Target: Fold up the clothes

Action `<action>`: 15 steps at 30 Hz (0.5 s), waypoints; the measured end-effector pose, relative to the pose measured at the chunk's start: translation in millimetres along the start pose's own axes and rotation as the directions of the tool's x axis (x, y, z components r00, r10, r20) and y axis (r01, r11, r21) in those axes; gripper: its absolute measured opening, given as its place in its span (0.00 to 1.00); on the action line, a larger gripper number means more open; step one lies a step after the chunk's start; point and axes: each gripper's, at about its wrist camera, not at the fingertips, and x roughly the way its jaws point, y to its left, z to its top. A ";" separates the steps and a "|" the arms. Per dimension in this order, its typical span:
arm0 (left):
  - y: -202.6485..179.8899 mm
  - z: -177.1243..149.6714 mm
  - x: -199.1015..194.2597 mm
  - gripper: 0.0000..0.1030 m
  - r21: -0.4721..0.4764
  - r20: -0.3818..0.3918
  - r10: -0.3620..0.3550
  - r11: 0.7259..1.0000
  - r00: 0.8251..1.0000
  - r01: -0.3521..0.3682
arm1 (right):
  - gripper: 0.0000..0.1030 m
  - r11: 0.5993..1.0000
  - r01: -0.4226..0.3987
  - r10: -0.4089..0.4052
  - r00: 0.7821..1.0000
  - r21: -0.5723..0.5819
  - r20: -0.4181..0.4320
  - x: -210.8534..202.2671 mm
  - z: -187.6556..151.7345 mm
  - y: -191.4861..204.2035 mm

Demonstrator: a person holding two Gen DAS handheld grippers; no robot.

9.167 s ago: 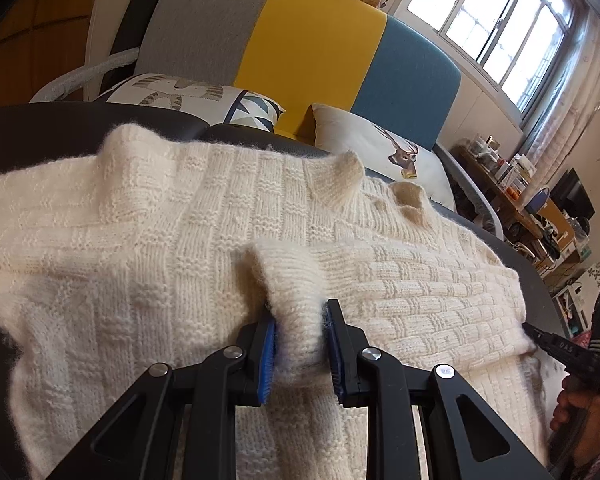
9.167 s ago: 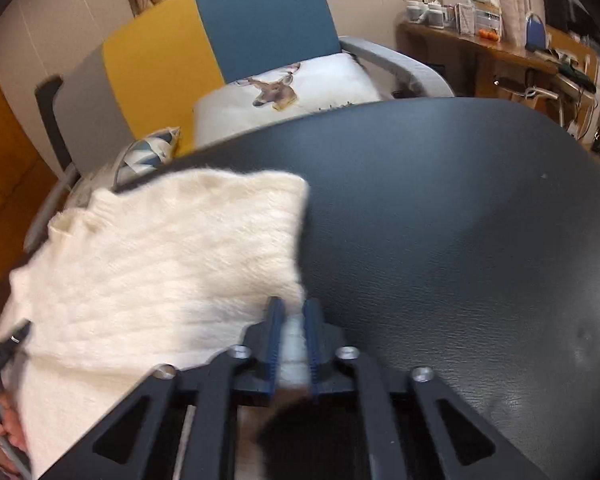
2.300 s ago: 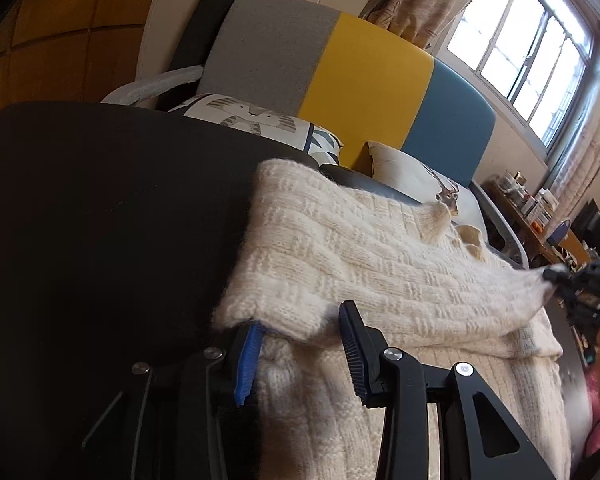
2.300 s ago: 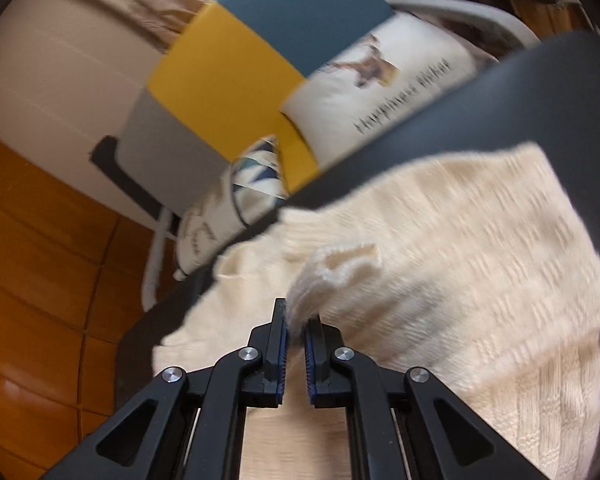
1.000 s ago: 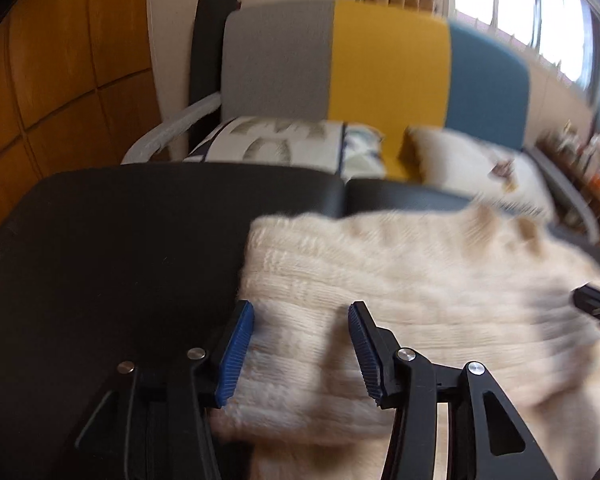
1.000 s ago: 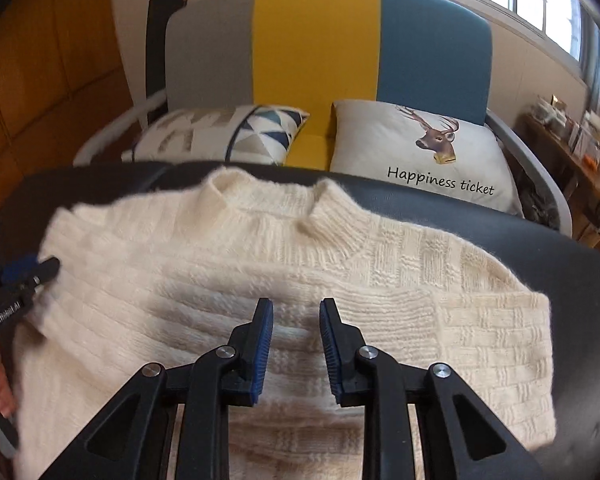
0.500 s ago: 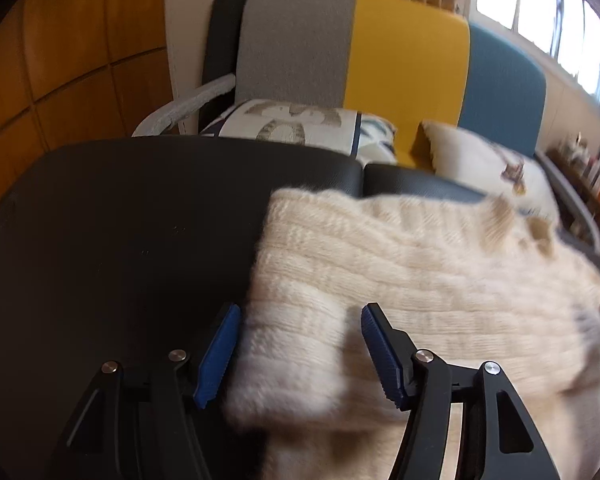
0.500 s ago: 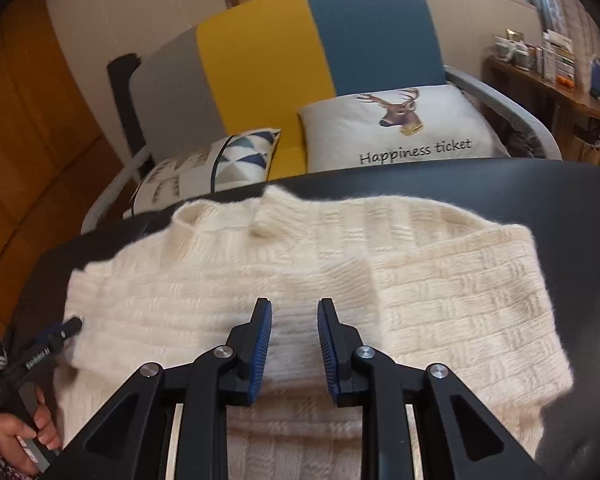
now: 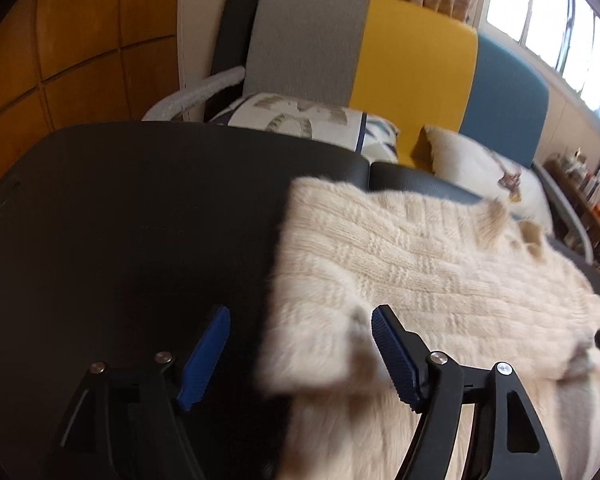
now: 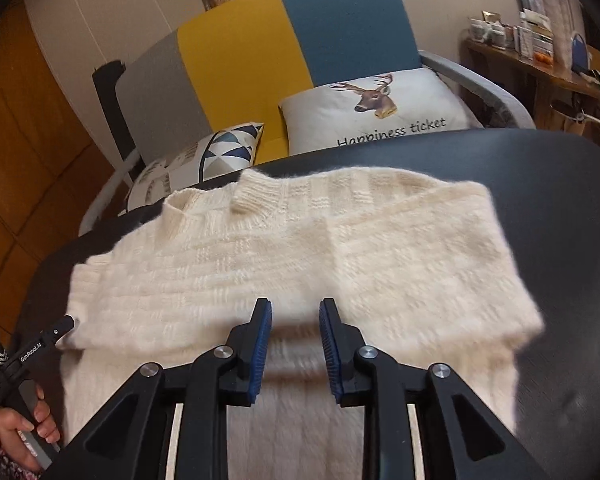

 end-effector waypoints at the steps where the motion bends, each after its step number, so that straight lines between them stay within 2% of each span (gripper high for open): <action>1: 4.0 -2.2 -7.0 0.72 -0.006 0.003 -0.018 1.000 1.000 0.019 | 0.24 1.000 -0.006 0.006 1.000 0.008 0.005 -11.7 -6.1 -7.0; 4: 14.7 -10.8 -28.3 0.72 -0.016 0.012 -0.071 0.997 0.997 0.071 | 0.24 1.000 -0.012 0.012 1.000 0.022 0.014 -43.8 -24.0 -27.3; 9: 19.5 -45.8 -66.1 0.72 0.046 0.023 -0.129 0.991 0.991 0.128 | 0.24 0.999 -0.026 0.026 1.000 0.047 0.000 -91.1 -58.7 -61.0; 15: 24.8 -92.2 -89.7 0.73 0.137 -0.047 -0.192 0.971 0.980 0.197 | 0.25 0.997 -0.024 0.027 0.999 0.068 -0.046 -130.8 -106.0 -92.2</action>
